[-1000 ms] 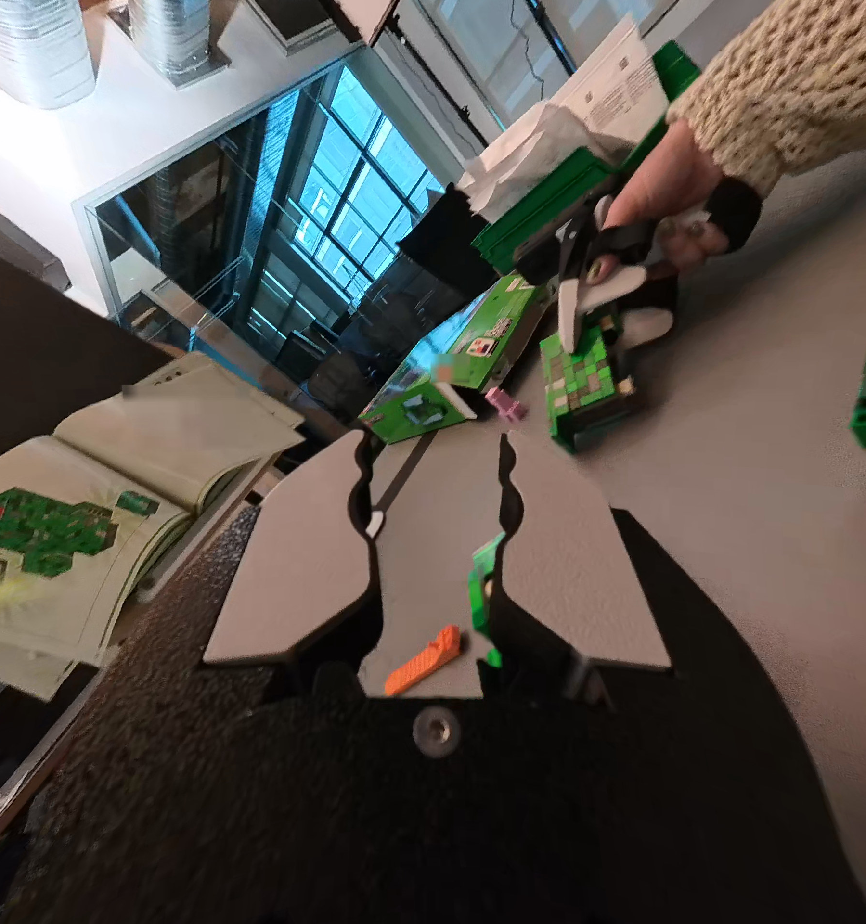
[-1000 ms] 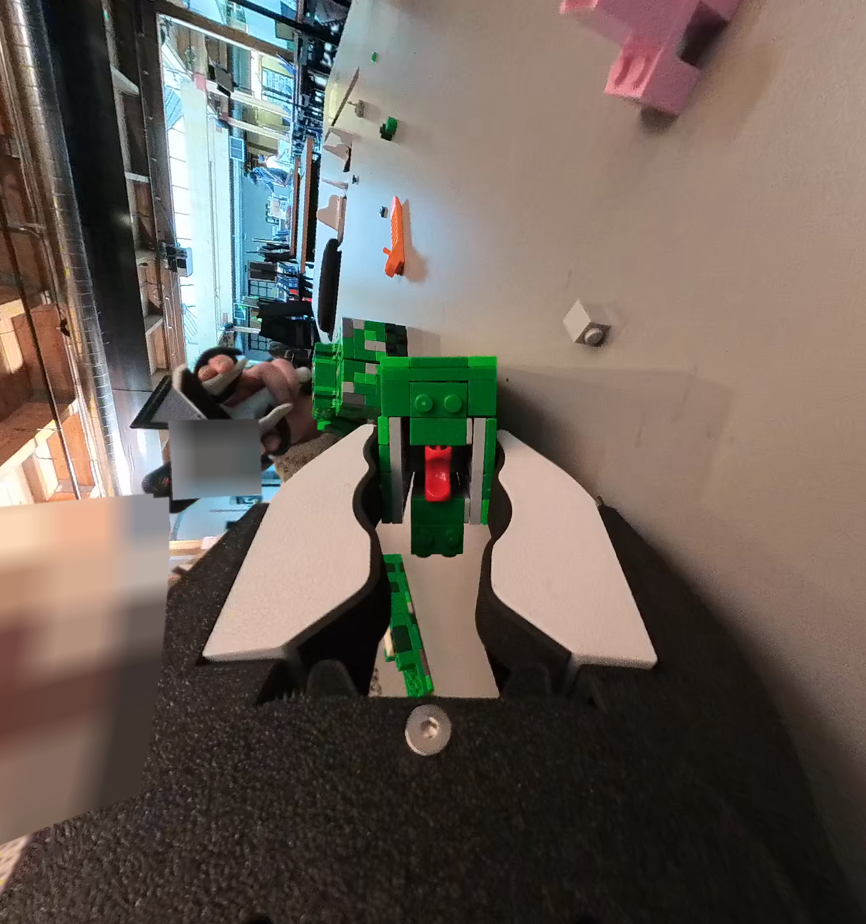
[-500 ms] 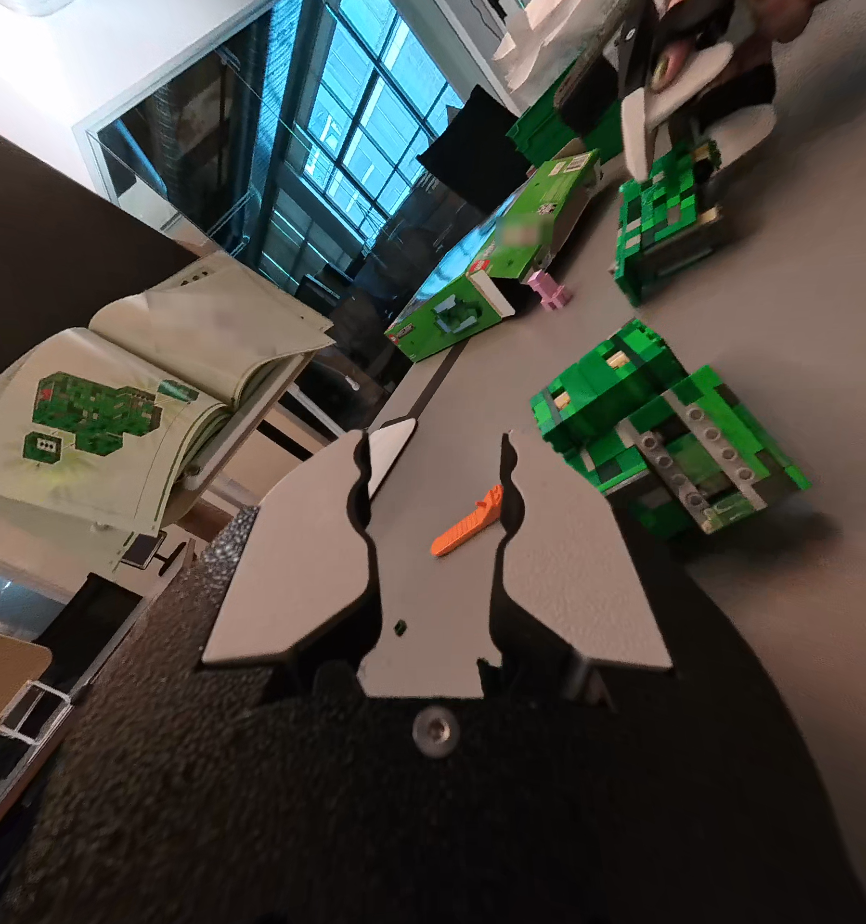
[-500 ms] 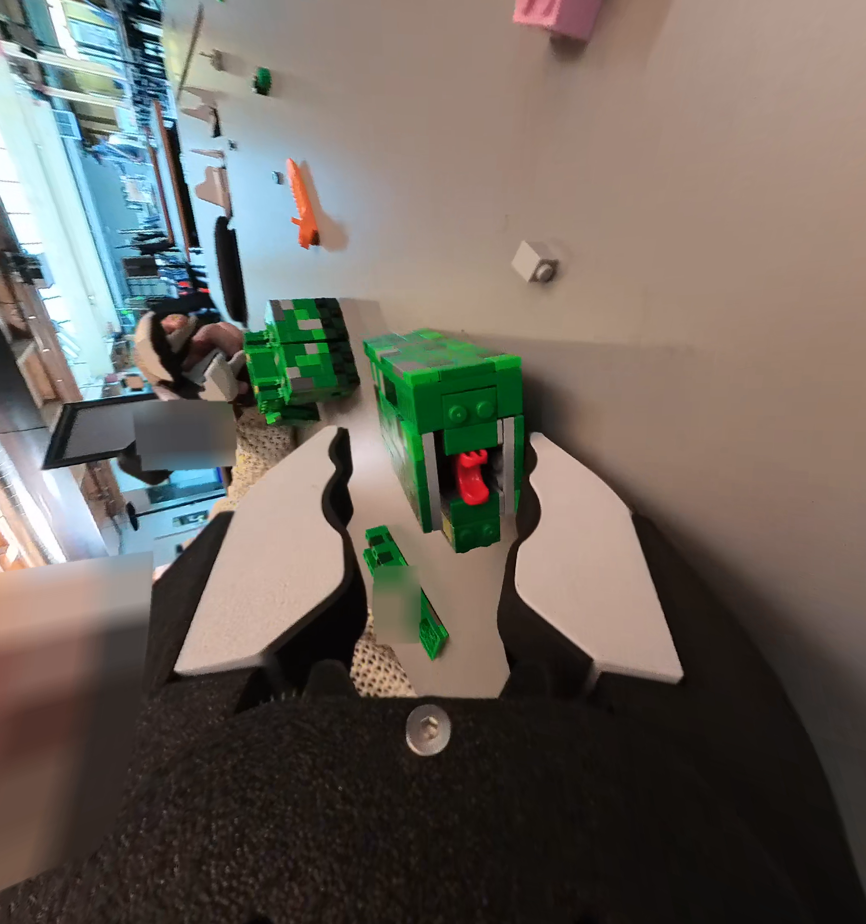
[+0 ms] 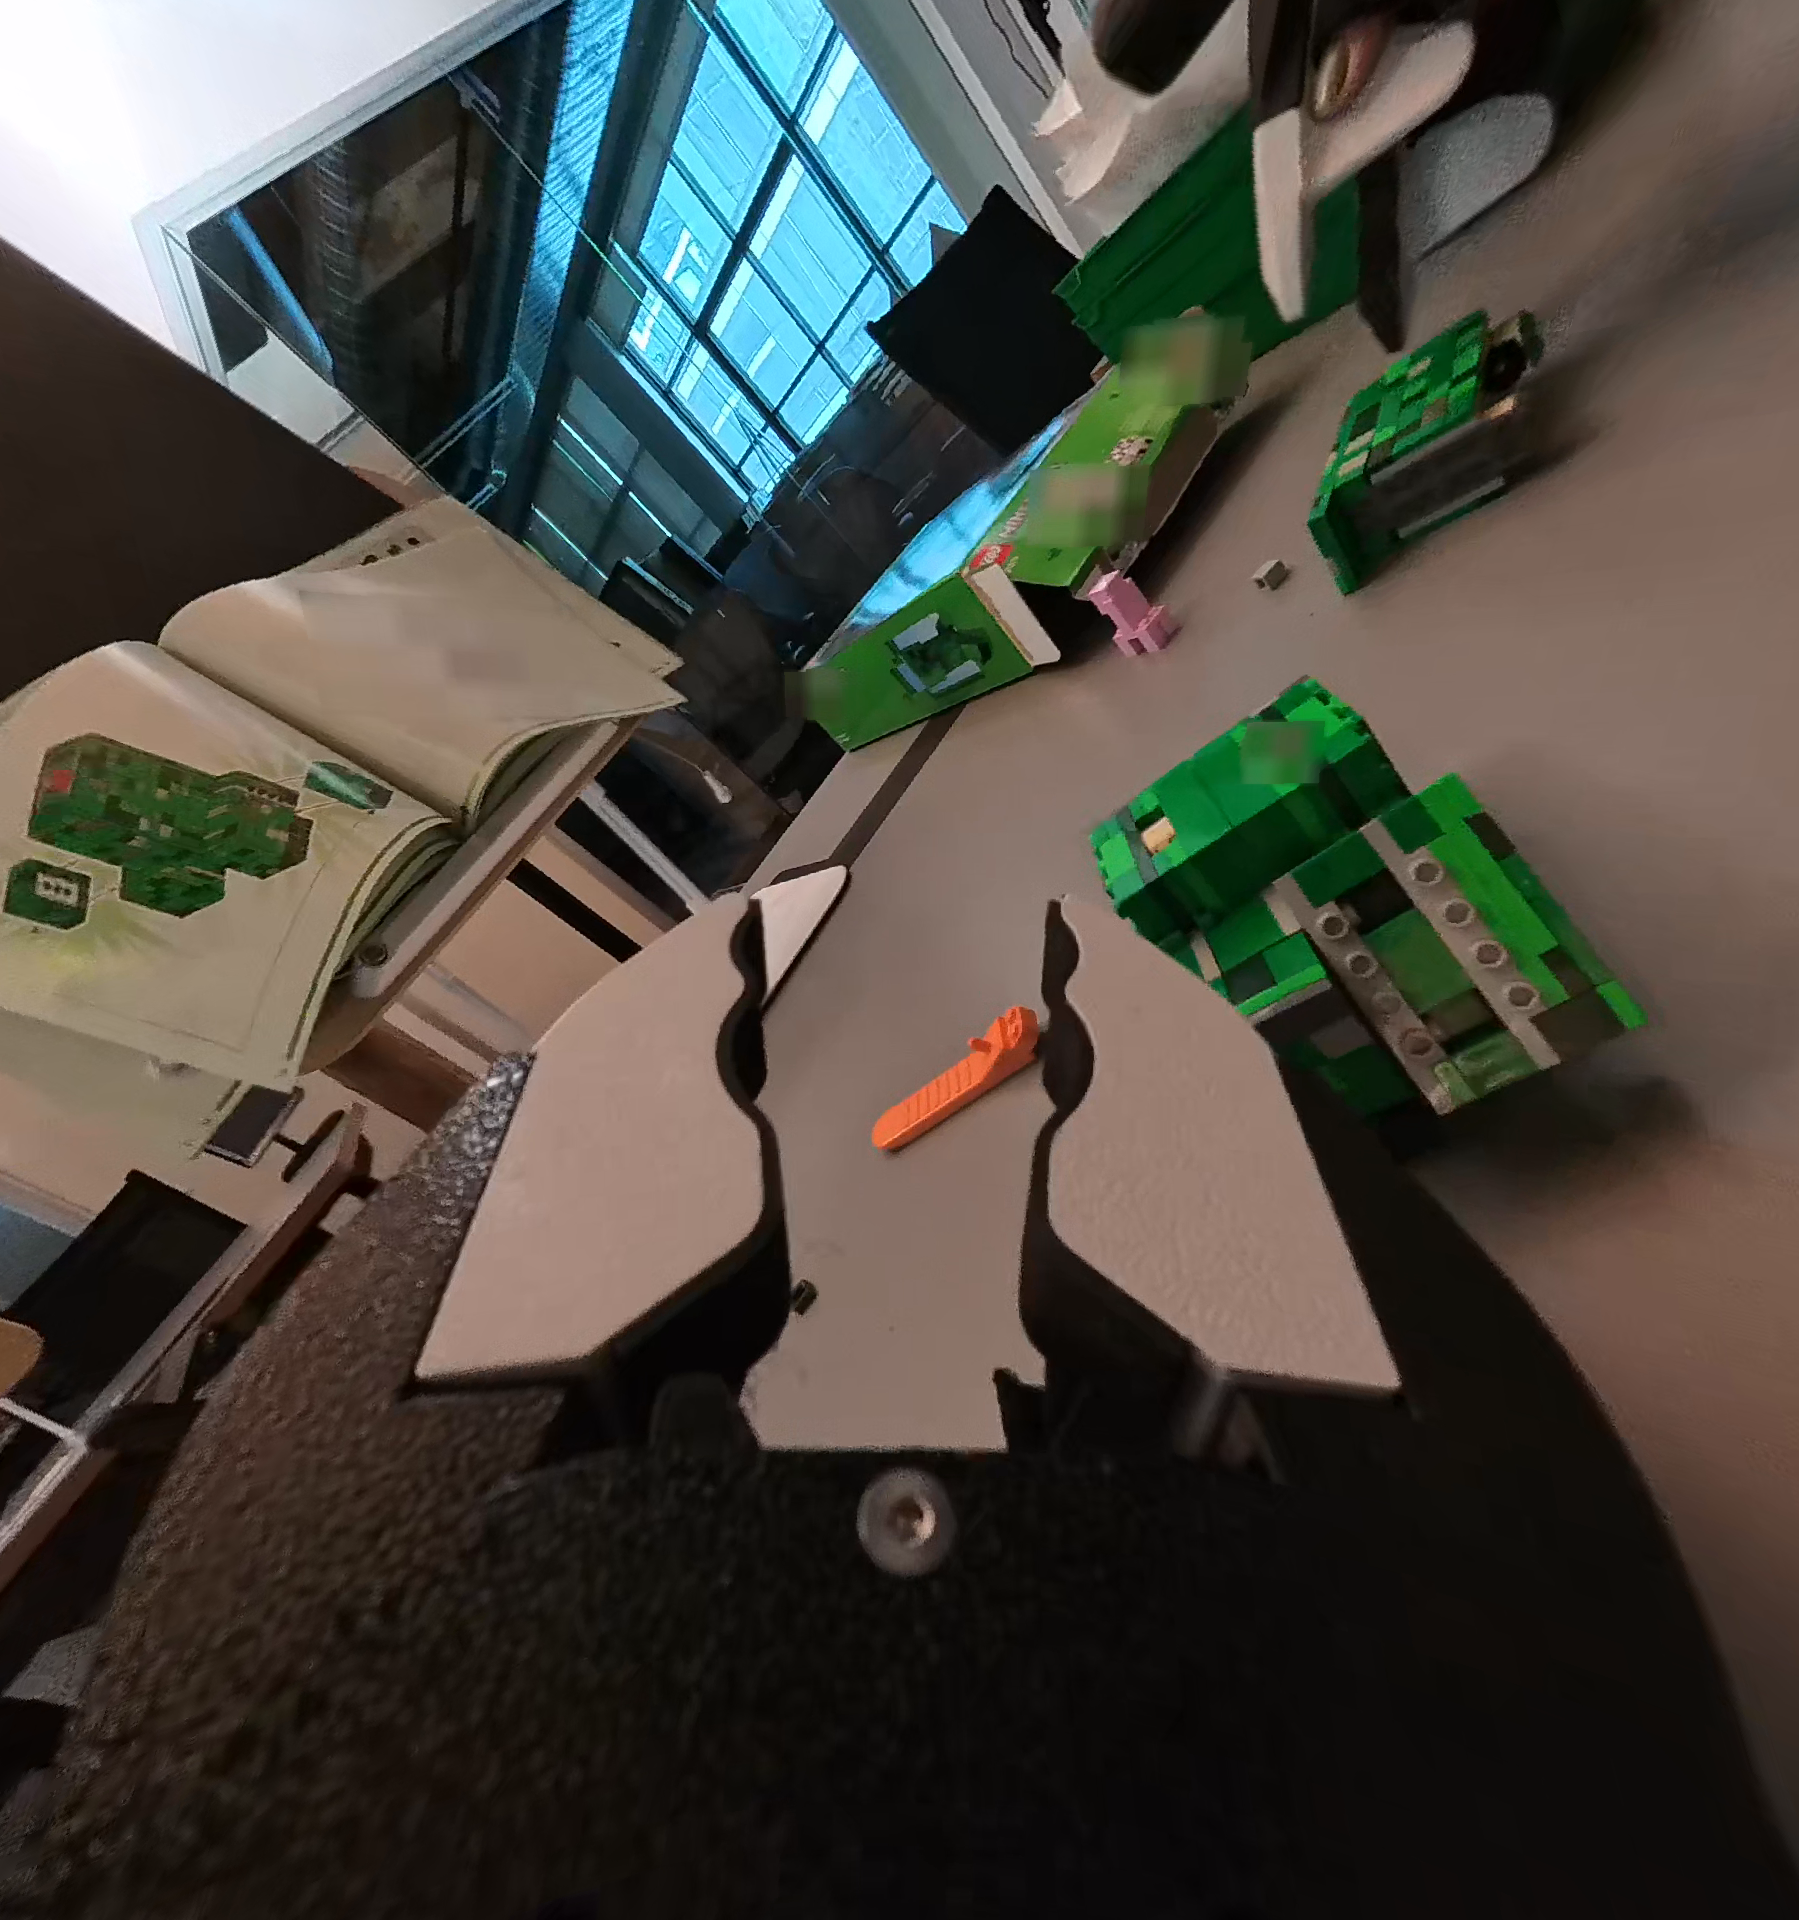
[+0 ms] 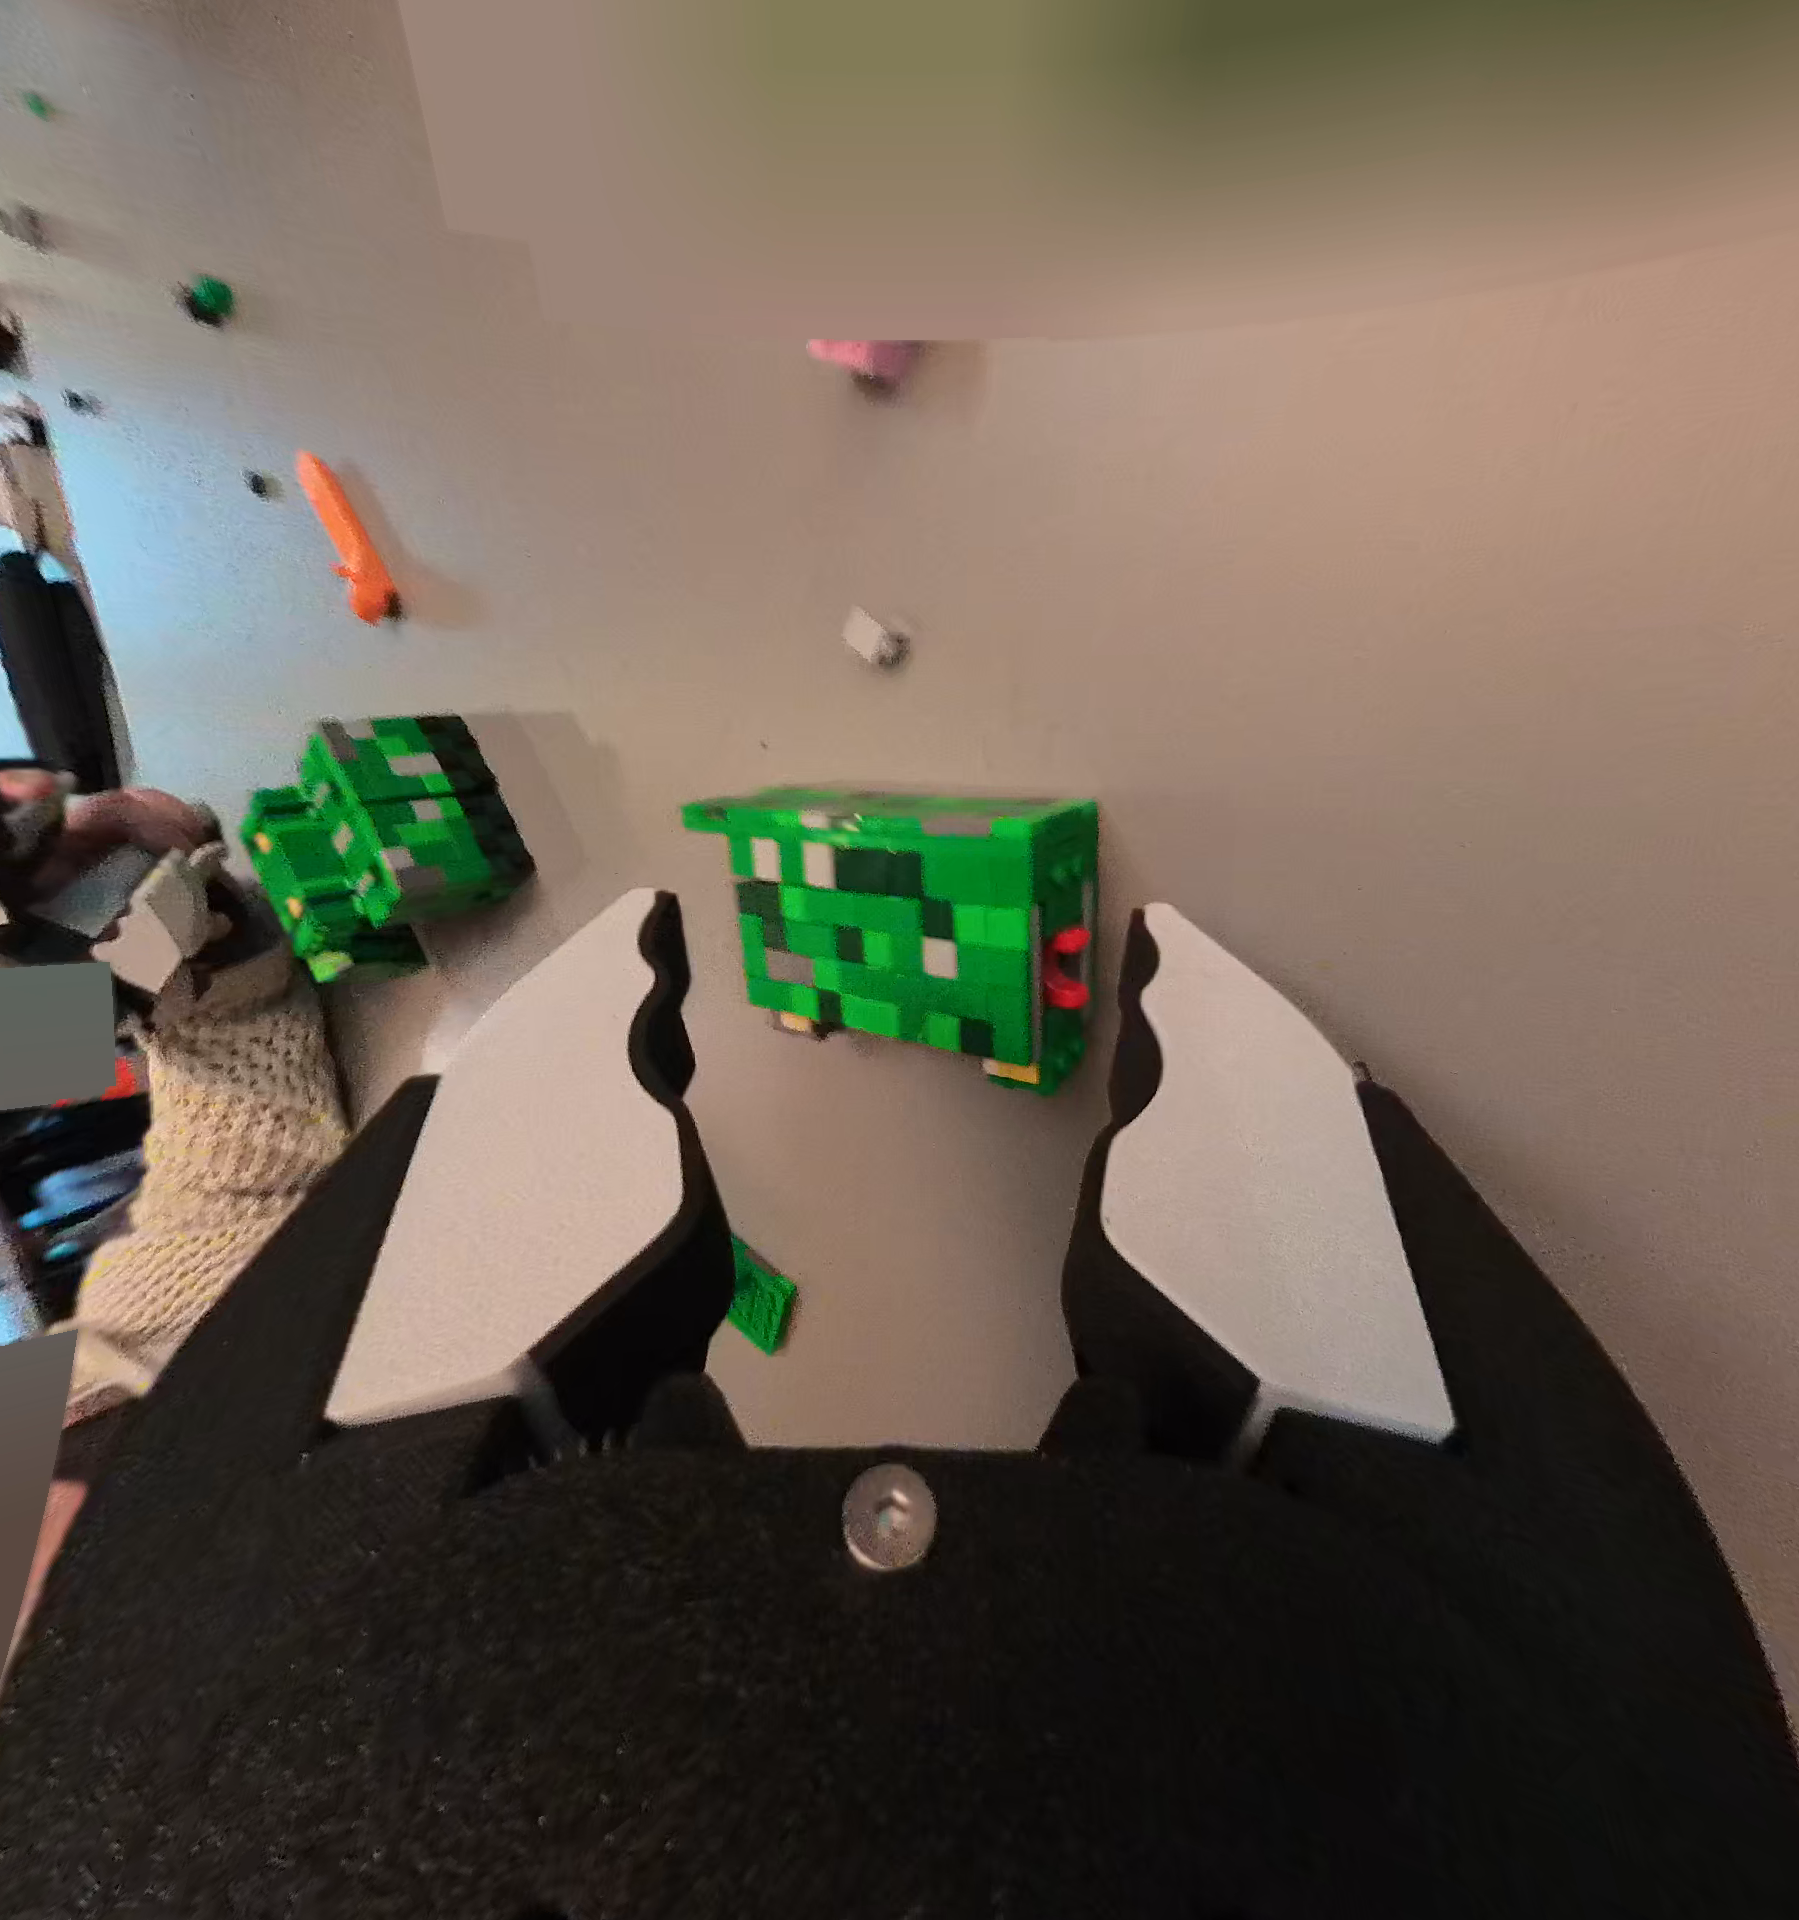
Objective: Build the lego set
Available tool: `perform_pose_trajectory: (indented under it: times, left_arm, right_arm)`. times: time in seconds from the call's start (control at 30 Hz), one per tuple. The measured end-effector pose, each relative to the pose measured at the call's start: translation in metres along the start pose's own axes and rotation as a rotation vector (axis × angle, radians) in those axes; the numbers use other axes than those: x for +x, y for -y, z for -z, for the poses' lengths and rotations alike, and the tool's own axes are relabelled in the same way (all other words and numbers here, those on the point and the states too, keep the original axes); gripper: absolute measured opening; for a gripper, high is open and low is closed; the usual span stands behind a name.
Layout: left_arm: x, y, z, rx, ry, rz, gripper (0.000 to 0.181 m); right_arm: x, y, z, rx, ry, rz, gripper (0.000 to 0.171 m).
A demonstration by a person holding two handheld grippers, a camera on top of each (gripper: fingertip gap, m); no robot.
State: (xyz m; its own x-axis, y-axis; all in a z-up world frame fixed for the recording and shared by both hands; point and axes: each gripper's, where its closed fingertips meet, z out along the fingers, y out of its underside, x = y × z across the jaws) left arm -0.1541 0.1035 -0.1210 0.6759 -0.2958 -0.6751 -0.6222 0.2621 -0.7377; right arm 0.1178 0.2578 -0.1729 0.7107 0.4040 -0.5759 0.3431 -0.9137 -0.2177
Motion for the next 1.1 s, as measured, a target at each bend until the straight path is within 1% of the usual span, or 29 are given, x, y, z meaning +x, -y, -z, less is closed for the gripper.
perform_pose_trajectory:
  times: [0.03, 0.1, 0.17, 0.23, 0.33, 0.4, 0.47, 0.53, 0.63, 0.7, 0.77, 0.83, 0.97, 1.07, 1.1]
  left_arm:
    - [-0.001, 0.001, 0.001, 0.005, -0.003, 0.018, 0.051]
    - [-0.001, 0.001, 0.002, 0.007, -0.018, 0.053, 0.051]
    - [0.004, 0.000, 0.001, -0.005, -0.056, 0.076, 0.052]
    - [0.011, 0.002, 0.003, -0.003, -0.115, 0.101, 0.052]
    - [0.020, 0.009, 0.008, -0.018, -0.177, 0.166, 0.051]
    - [0.025, 0.016, 0.015, 0.000, -0.193, 0.205, 0.051]
    - [0.032, 0.021, 0.022, 0.004, -0.200, 0.235, 0.048]
    - [0.040, 0.023, 0.027, -0.024, -0.205, 0.264, 0.045]
    - [0.042, 0.025, 0.033, -0.063, -0.149, 0.310, 0.042]
    - [0.045, 0.023, 0.037, -0.098, -0.128, 0.331, 0.044]
    - [0.050, 0.021, 0.039, -0.124, -0.121, 0.352, 0.046]
    - [0.055, 0.022, 0.040, -0.141, -0.122, 0.387, 0.043]
    - [0.079, 0.024, 0.038, -0.219, -0.245, 0.451, 0.020]
    - [0.087, 0.021, 0.034, -0.264, -0.234, 0.392, 0.010]
    - [0.089, 0.020, 0.032, -0.279, -0.229, 0.370, 0.009]
  right_arm:
    - [-0.009, 0.008, 0.006, 0.063, 0.004, 0.049, 0.076]
    - [-0.037, 0.018, 0.015, 0.196, 0.027, 0.210, 0.074]
    - [-0.073, 0.016, 0.016, 0.300, 0.065, 0.401, 0.069]
    - [-0.106, -0.001, 0.008, 0.350, 0.093, 0.583, 0.066]
    - [-0.139, -0.035, -0.017, 0.339, 0.081, 0.826, 0.065]
    - [-0.157, -0.060, -0.035, 0.309, 0.095, 0.961, 0.067]
    - [-0.175, -0.081, -0.048, 0.288, 0.151, 1.074, 0.066]
    - [-0.185, -0.092, -0.059, 0.272, 0.168, 1.167, 0.064]
    - [-0.195, -0.102, -0.073, 0.226, 0.203, 1.346, 0.060]
    - [-0.197, -0.103, -0.083, 0.175, 0.202, 1.486, 0.060]
    - [-0.199, -0.096, -0.091, 0.119, 0.194, 1.608, 0.061]
    - [-0.203, -0.087, -0.099, 0.046, 0.200, 1.704, 0.065]
    - [-0.212, -0.074, -0.116, -0.130, 0.194, 1.842, 0.070]
    - [-0.213, -0.073, -0.124, -0.243, 0.197, 1.891, 0.068]
    - [-0.213, -0.075, -0.125, -0.262, 0.205, 1.903, 0.066]
